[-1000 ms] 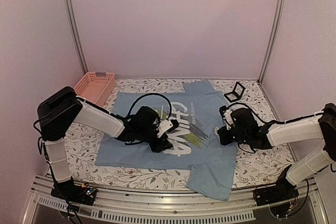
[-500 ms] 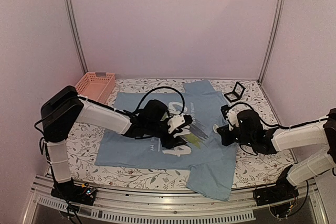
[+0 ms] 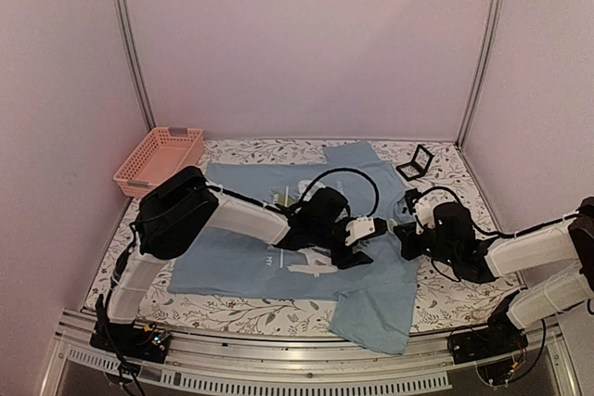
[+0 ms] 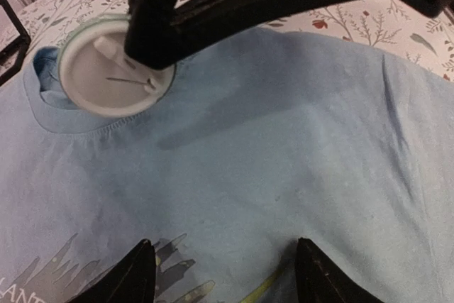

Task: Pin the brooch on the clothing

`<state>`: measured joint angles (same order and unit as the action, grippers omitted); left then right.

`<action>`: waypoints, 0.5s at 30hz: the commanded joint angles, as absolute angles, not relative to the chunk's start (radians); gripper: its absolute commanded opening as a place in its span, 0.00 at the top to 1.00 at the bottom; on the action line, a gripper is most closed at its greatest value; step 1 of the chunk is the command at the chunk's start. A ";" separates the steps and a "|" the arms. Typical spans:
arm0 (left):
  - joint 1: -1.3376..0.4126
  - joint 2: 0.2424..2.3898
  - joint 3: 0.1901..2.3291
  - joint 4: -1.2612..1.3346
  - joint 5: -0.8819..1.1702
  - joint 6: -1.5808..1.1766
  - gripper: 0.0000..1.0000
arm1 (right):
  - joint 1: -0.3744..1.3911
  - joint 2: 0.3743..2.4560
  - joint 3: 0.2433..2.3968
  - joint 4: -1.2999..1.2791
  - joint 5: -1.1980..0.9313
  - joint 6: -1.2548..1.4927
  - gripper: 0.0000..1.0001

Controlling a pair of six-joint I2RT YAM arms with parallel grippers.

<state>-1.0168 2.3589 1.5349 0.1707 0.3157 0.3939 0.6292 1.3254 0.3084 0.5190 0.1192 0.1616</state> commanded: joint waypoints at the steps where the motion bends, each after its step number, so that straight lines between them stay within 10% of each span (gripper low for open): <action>1: -1.025 2.392 1.574 0.111 0.258 0.408 0.36 | 0.626 1.284 0.284 0.578 0.104 0.156 1.00; 5: -1.023 2.398 1.571 0.117 0.217 0.392 0.42 | 0.624 1.271 0.276 0.577 0.100 0.140 1.00; 15: -1.022 2.312 1.498 0.164 0.296 0.373 1.00 | 0.623 1.285 0.290 0.577 0.054 0.138 1.00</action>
